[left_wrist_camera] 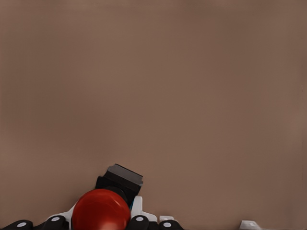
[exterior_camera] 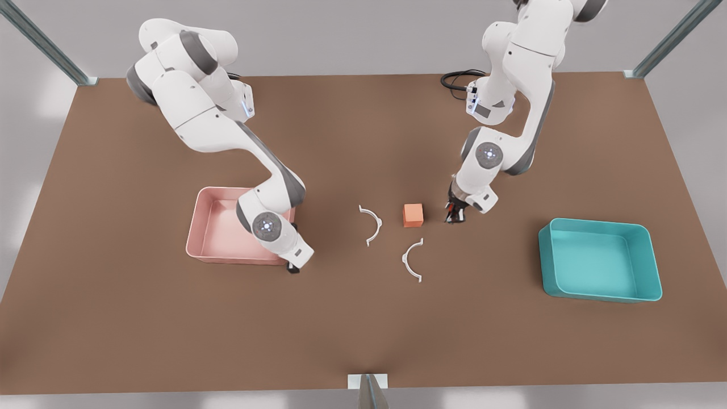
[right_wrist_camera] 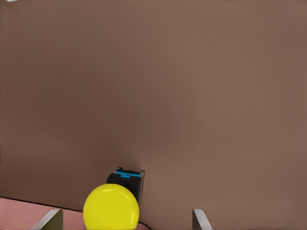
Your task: Place the red button in the blue storage box with the left arm, and place the yellow button in the pink storage box with the right arm
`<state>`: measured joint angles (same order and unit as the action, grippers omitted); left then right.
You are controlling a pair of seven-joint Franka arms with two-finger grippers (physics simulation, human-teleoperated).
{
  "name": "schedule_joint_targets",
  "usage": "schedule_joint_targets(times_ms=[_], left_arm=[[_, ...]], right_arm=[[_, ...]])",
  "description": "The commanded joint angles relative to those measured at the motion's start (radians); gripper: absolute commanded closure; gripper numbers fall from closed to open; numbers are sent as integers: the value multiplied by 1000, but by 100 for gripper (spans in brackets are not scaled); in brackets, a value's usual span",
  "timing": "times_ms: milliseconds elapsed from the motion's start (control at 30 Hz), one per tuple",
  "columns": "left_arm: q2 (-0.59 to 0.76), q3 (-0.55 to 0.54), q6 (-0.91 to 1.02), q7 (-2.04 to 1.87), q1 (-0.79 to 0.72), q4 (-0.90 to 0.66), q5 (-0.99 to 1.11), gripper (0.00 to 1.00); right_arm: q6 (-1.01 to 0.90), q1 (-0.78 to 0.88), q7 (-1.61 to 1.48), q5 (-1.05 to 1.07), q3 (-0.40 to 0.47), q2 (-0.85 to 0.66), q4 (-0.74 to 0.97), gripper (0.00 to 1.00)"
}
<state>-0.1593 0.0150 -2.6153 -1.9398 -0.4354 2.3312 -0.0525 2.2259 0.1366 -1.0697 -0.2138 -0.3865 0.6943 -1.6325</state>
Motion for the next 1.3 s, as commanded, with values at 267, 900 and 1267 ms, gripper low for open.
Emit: schedule_joint_targets(times_ms=[267, 900, 1267], left_arm=[[12, 37, 494, 775, 348, -312, 115, 47], [-379, 39, 485, 1265, 618, -651, 123, 0], [-332, 25, 776, 1736, 586, -912, 114, 0]], right_arm=[[132, -14, 53, 2, 0, -10, -86, 0], [179, -9, 37, -3, 23, 30, -89, 51], [179, 1, 62, -21, 11, -84, -52, 52]])
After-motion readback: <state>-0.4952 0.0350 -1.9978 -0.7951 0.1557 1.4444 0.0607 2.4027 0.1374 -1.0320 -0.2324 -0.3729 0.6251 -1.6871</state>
